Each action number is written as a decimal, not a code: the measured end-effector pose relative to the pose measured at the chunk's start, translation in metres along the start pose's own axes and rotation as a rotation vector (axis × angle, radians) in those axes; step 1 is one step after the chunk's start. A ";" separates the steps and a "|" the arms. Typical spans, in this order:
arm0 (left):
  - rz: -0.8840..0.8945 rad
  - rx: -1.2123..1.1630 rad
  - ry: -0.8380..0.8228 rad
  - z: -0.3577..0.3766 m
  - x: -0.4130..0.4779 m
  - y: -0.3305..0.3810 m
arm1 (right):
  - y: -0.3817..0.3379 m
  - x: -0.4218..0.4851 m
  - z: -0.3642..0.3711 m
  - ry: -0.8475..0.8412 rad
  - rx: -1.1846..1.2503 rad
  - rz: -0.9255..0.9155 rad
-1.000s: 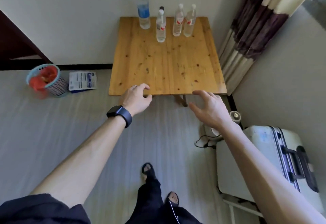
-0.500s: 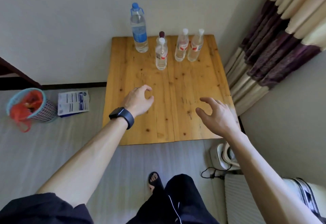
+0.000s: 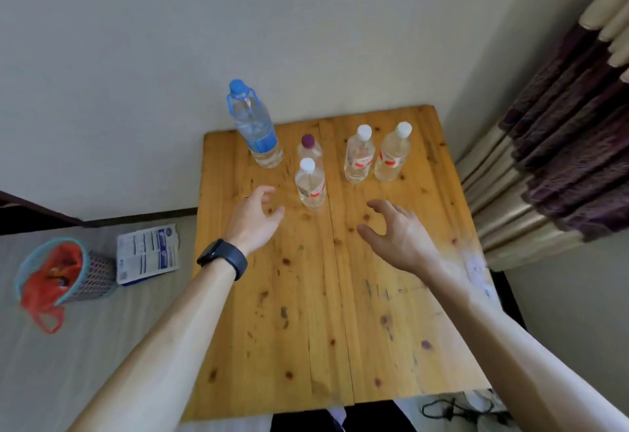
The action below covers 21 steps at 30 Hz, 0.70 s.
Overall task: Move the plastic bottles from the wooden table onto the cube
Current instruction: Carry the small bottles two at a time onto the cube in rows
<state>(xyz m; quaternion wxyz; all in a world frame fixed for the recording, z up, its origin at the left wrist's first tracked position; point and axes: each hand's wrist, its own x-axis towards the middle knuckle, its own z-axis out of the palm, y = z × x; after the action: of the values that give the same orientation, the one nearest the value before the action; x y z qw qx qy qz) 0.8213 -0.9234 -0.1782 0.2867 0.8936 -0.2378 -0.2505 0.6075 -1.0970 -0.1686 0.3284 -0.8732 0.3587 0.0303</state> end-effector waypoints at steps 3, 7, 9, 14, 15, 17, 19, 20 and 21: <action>-0.011 0.004 0.019 -0.001 0.050 -0.001 | -0.005 0.047 0.015 -0.043 0.044 -0.007; -0.001 -0.019 -0.011 0.010 0.113 0.008 | -0.014 0.097 0.039 -0.091 0.151 0.008; 0.034 -0.049 -0.060 0.017 0.142 0.016 | -0.018 0.119 0.050 -0.096 0.193 0.015; 0.144 -0.067 -0.288 0.028 0.205 0.027 | -0.027 0.161 0.077 -0.141 0.236 0.014; 0.184 -0.018 -0.317 0.030 0.214 0.027 | -0.028 0.167 0.082 -0.153 0.229 0.017; 0.250 0.057 -0.328 0.036 0.223 0.026 | -0.030 0.174 0.092 -0.140 0.230 0.029; 0.278 0.066 -0.296 0.040 0.221 0.023 | -0.030 0.175 0.099 -0.109 0.252 0.038; 0.283 0.064 -0.274 0.042 0.217 0.020 | -0.030 0.172 0.100 -0.095 0.261 0.040; 0.287 0.061 -0.256 0.042 0.213 0.016 | -0.027 0.166 0.100 -0.080 0.264 0.054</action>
<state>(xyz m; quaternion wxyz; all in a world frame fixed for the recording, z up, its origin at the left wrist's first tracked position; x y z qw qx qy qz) 0.9544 -1.0724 -0.2644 0.2595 0.8198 -0.4046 -0.3112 0.7665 -1.1244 -0.2798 0.4536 -0.8105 0.3696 0.0266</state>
